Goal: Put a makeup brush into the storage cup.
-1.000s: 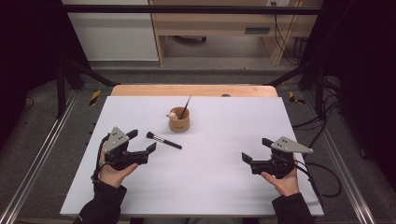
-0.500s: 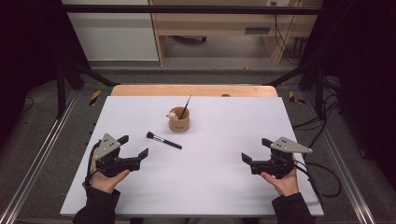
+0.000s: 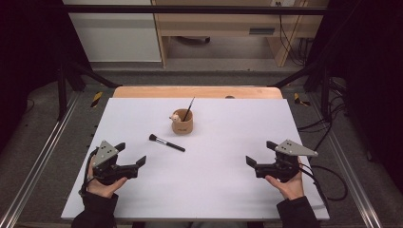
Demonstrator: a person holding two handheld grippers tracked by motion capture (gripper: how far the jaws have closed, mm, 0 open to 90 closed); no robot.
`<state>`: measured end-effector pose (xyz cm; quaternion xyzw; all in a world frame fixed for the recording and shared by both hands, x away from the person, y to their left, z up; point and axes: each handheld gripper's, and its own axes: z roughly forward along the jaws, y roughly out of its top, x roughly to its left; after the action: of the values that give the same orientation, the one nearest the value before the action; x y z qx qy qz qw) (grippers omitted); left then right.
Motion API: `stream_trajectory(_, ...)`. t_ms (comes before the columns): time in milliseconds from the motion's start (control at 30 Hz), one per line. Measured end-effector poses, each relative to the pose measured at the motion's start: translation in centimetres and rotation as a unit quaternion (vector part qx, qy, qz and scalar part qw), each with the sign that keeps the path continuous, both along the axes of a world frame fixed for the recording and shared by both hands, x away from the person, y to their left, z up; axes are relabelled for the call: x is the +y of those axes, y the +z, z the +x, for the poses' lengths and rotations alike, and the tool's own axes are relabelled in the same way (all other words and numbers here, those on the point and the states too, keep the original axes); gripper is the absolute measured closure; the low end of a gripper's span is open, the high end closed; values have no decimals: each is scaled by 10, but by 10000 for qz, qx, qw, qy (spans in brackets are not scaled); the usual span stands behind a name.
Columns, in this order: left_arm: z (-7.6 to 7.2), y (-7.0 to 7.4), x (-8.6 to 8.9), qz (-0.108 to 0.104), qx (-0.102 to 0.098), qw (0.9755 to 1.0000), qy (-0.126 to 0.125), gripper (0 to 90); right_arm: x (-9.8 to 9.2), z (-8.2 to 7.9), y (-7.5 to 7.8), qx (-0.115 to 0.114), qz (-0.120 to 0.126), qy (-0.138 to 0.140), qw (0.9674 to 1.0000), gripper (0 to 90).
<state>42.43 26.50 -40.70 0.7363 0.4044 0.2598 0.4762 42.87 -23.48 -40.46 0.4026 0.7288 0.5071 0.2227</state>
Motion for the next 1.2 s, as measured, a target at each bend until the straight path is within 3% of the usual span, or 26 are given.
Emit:
stream_trajectory(300,0,-1,2,2,35,10000,42,85,-2,-1,1,-6,8,-4,10000,38)
stream_trajectory(1200,31,13,-21,356,192,9975,-581,86,-1,0,0,-9,-40,-14,10000,38)
